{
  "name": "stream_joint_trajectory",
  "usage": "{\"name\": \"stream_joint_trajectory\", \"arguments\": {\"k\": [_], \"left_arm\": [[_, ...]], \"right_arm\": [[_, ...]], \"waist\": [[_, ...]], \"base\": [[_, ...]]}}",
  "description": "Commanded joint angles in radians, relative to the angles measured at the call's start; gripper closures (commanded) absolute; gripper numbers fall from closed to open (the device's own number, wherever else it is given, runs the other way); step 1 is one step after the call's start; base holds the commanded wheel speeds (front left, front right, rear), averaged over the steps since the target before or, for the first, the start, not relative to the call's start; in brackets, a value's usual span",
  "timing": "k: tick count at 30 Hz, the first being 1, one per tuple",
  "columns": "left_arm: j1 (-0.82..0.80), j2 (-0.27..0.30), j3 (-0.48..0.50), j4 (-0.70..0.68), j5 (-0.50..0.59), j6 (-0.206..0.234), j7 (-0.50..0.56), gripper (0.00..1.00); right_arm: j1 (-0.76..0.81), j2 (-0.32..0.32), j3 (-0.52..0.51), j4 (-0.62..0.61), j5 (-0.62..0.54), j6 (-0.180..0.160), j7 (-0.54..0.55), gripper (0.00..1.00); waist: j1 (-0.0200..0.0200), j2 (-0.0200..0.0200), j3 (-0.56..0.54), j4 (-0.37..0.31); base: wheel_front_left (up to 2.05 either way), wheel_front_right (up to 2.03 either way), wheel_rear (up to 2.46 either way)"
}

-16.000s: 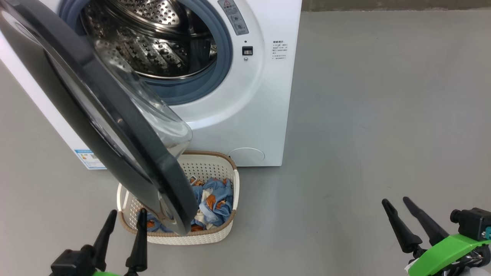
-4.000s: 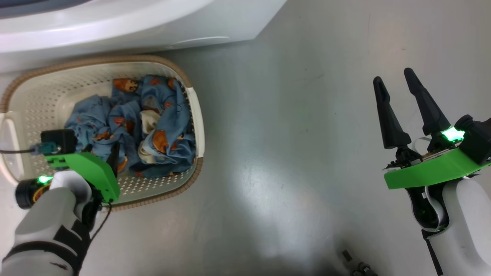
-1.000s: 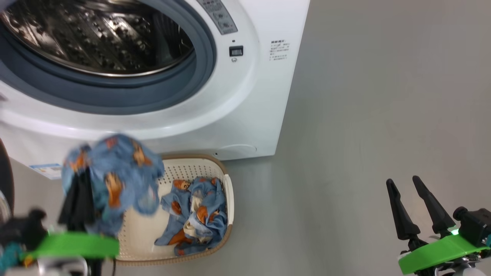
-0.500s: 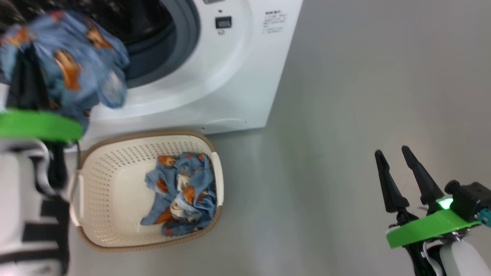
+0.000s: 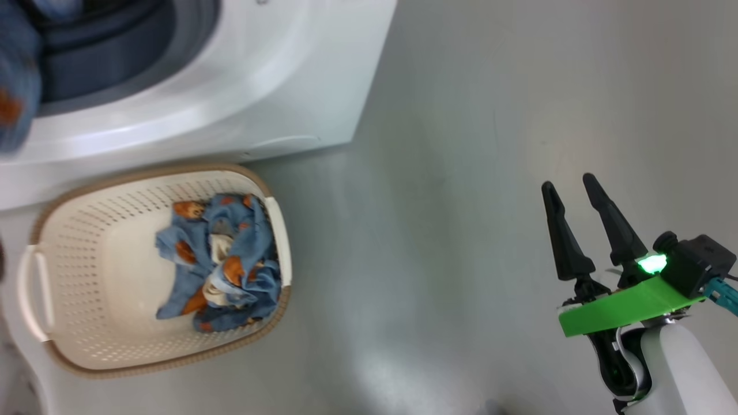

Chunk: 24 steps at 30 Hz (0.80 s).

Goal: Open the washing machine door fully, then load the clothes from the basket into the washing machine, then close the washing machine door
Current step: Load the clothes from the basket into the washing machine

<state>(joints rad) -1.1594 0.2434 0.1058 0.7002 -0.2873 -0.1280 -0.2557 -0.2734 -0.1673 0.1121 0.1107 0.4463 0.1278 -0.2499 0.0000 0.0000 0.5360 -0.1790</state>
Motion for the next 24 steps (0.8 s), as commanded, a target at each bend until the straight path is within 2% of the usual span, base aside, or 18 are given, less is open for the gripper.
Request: {"name": "stream_joint_trajectory", "arguments": {"k": [1, 3, 4, 5, 6, 16, 24], "left_arm": [[-0.026, 0.059, 0.020, -0.051, 0.024, -0.002, -0.006, 1.00], [-0.032, 0.057, 0.029, -0.066, 0.033, -0.002, -0.006, 1.00], [-0.029, 0.055, 0.030, -0.052, 0.035, -0.002, -0.006, 0.91], [-0.028, 0.058, 0.025, -0.042, 0.044, -0.002, -0.006, 0.35], [-0.025, 0.059, 0.024, -0.036, 0.049, -0.002, -0.006, 0.00], [0.023, 0.053, 0.043, 0.038, 0.051, -0.003, -0.006, 0.00], [0.090, 0.025, 0.037, 0.039, 0.063, -0.003, -0.006, 0.00]], "right_arm": [[-0.004, 0.000, 0.021, -0.026, 0.003, 0.003, -0.012, 0.00], [-0.011, 0.004, 0.022, -0.027, 0.003, 0.003, -0.012, 0.00], [-0.012, 0.005, 0.022, -0.027, 0.002, 0.003, -0.012, 0.00], [-0.013, 0.007, 0.022, -0.026, 0.002, 0.003, -0.012, 0.00], [-0.014, 0.009, 0.024, -0.025, 0.002, 0.003, -0.012, 0.00], [-0.018, 0.009, 0.031, -0.019, 0.002, 0.003, -0.012, 0.00], [-0.018, -0.006, 0.022, -0.018, 0.000, 0.003, -0.012, 0.00]], "waist": [[0.0000, 0.0000, 0.054, -0.045], [0.0000, 0.0000, 0.062, -0.048], [0.0000, 0.0000, 0.064, -0.049], [0.0000, 0.0000, 0.066, -0.049], [0.0000, 0.0000, 0.067, -0.050], [0.0000, 0.0000, 0.057, -0.039], [0.0000, 0.0000, 0.038, -0.017]], "base": [[0.00, 0.00, 0.00], [0.00, 0.00, 0.00], [0.00, 0.00, 0.00], [0.00, 0.00, 0.00], [0.00, 0.00, 0.00], [0.00, 0.00, 0.00], [0.00, 0.00, 0.00]]}}
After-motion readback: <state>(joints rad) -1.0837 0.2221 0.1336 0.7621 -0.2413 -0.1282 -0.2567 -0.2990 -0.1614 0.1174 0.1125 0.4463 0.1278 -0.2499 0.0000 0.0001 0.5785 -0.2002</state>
